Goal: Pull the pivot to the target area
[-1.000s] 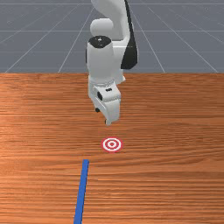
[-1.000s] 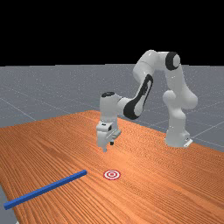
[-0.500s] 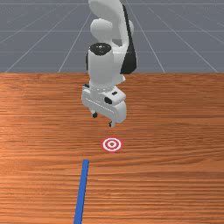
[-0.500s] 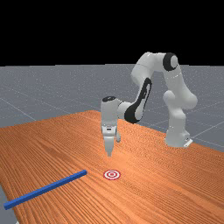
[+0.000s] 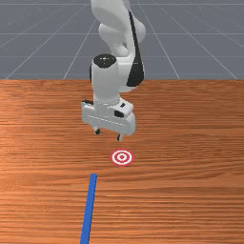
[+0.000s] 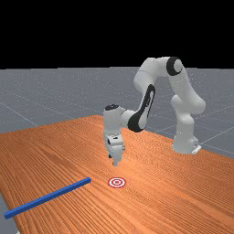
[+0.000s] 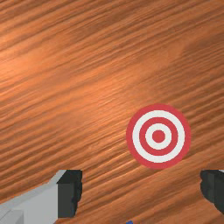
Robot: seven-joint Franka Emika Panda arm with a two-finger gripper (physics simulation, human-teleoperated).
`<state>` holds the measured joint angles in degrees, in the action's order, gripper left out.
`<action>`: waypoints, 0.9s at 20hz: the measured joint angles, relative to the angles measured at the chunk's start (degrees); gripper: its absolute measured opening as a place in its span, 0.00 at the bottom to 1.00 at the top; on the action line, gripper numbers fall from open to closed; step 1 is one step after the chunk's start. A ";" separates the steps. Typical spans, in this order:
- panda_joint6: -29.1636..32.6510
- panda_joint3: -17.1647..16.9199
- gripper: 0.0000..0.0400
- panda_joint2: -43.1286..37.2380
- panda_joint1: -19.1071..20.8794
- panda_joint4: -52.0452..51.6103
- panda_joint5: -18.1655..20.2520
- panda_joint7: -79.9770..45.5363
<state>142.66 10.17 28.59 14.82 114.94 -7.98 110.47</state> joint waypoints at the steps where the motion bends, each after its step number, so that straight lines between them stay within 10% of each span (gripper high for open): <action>1: -0.09 0.46 1.00 0.13 0.98 -0.14 -0.39 3.31; 18: -6.58 6.00 1.00 8.68 6.40 -13.89 -6.26 35.30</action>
<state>136.08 16.17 37.27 21.23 101.05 -14.24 145.77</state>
